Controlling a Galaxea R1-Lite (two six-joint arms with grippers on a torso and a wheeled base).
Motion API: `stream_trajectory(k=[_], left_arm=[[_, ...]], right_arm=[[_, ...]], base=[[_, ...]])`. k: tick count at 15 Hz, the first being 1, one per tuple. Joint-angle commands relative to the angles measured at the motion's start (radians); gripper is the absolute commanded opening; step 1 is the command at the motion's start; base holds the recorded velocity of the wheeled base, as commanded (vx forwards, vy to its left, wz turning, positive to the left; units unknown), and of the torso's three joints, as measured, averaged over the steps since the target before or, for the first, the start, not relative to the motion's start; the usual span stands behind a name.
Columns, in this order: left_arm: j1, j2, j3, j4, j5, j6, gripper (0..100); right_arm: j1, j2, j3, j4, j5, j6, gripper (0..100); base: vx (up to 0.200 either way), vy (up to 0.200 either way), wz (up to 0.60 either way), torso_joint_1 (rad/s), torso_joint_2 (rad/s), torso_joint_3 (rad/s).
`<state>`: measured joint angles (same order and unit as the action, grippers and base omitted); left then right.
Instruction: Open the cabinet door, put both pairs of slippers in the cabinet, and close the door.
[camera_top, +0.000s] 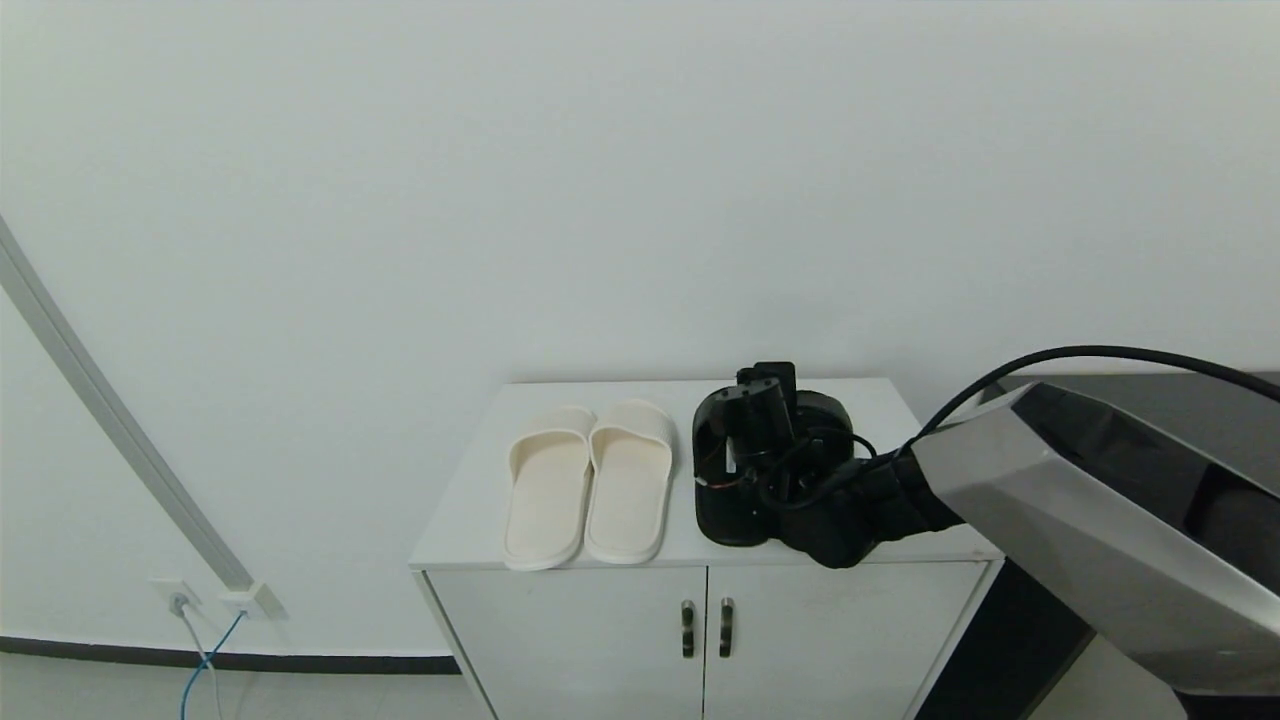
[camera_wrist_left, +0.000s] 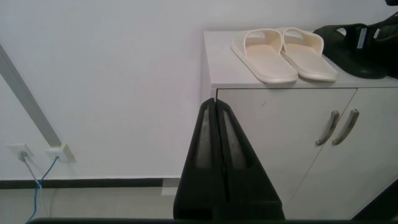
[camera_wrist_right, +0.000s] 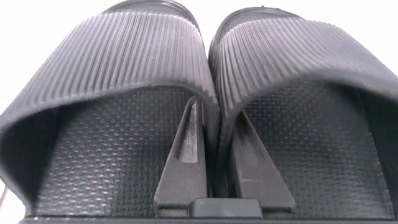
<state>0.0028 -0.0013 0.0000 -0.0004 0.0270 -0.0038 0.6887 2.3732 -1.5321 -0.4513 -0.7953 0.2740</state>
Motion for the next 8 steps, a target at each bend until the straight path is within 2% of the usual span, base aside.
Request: stream_trajectory(k=[1,3,5,8], left_arm=[[0.000,0.001,0.000,-0.001,0.001,-0.001,0],[0.000,0.001,0.000,-0.001,0.001,-0.001,0],[0.000,0.001,0.000,0.000,0.001,-0.001,0],[0.000,0.001,0.000,0.000,0.001,-0.002,0]], right_arm=[[0.009,-0.160,0.116,-0.007,0.022,-0.013,0],[0.032,-0.287,0.256,-0.046,0.102,-0.035,0],[0.064,-0.451,0.475,-0.152,0.261,-0.084,0],[0.118,-0.603,0.698,-0.225,0.476,-0.127,0]], base=[[0.000,0.000,0.00,0.000,0.00,0.000],[0.000,0.000,0.00,0.000,0.00,0.000],[0.000,0.000,0.00,0.000,0.00,0.000],[0.000,0.000,0.00,0.000,0.00,0.000]])
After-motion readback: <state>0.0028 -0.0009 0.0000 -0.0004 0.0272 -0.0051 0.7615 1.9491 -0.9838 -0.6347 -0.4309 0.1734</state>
